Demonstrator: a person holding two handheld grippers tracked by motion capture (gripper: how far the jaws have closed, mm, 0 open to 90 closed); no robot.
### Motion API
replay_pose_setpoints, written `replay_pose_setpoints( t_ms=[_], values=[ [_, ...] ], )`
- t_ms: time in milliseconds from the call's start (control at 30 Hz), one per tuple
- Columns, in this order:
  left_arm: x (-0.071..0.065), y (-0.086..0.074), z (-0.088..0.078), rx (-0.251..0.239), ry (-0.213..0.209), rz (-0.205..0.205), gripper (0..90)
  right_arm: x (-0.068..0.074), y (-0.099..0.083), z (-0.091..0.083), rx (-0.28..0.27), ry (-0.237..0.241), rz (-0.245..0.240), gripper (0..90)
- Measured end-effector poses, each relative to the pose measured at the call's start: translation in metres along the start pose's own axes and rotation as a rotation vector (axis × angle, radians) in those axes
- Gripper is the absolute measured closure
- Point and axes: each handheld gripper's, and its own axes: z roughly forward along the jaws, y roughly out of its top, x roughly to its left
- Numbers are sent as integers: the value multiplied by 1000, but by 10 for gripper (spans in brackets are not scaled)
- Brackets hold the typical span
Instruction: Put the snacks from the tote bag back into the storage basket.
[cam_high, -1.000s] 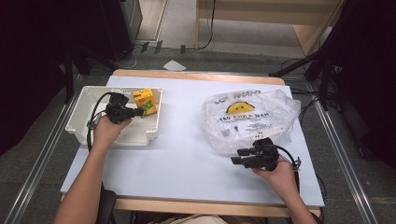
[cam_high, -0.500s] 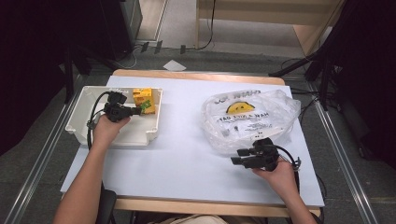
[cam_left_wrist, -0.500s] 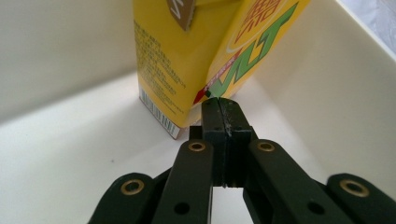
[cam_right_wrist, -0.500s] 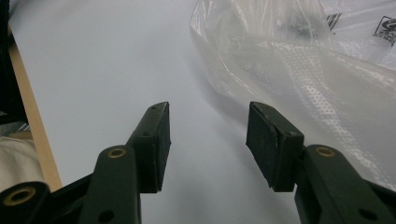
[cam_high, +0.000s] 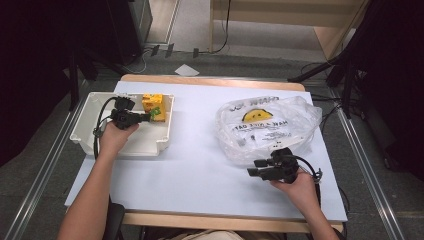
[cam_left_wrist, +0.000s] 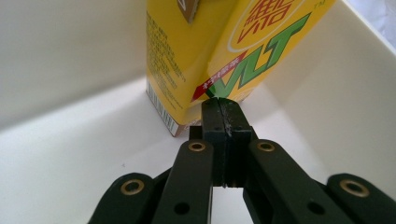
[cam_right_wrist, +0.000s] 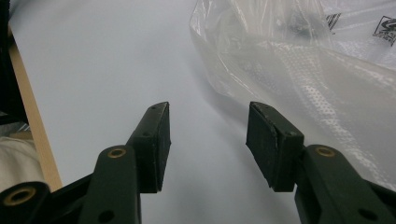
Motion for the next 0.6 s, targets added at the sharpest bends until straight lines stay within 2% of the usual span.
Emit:
replay_pose_setpoints(
  t_ms=[333,467,600],
  values=[
    [4,0,-1,0,-9,-10,900,0,0,0,-2,0,0,507],
    [3,0,-3,-5,-26,-20,877,-1,0,0,-3,-2,0,506],
    [1,0,-7,-1,-34,-12,851,0,0,0,-3,-3,1,504]
  ],
)
